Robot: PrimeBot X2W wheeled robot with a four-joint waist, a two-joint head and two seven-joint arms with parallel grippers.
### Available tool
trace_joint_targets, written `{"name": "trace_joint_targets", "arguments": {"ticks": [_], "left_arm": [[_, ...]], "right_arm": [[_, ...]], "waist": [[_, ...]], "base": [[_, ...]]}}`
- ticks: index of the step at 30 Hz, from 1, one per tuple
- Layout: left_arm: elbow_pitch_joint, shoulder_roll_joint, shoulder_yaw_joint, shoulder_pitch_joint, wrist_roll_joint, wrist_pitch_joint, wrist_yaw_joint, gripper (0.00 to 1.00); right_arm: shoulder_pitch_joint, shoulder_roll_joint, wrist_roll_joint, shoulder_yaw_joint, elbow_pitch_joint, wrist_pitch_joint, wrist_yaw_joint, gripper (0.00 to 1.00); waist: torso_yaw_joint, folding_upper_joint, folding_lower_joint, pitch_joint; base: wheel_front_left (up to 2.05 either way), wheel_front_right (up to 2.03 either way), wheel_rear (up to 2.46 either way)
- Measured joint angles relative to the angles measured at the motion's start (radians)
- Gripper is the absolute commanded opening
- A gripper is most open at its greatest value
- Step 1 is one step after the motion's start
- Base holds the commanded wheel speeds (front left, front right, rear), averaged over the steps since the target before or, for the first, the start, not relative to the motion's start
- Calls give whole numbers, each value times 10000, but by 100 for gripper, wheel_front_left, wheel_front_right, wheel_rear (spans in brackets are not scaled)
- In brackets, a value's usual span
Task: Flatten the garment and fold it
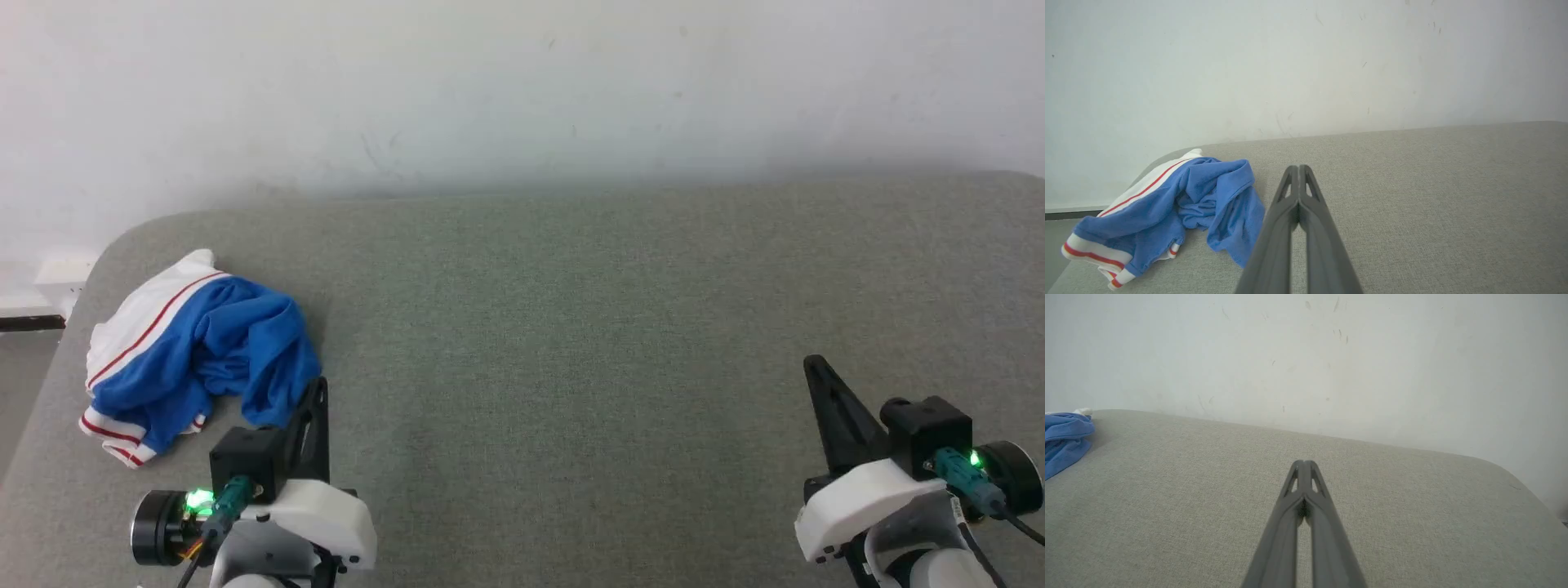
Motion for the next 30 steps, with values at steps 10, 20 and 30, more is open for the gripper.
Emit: {"name": "trace_joint_targets", "arguments": {"ticks": [10,20,30], "left_arm": [[0,0,0,0,0,0,0,0],[0,0,0,0,0,0,0,0],[-4,6,-23,10,-2,-6,0,100]], "right_arm": [[0,0,0,0,0,0,0,0],[0,0,0,0,0,0,0,0],[2,-6,13,-17,23,-6,0,100]], "waist": [[0,0,0,0],[0,0,0,0],[3,0,0,2]], "base": [[0,0,0],[0,0,0],[0,0,0]]}}
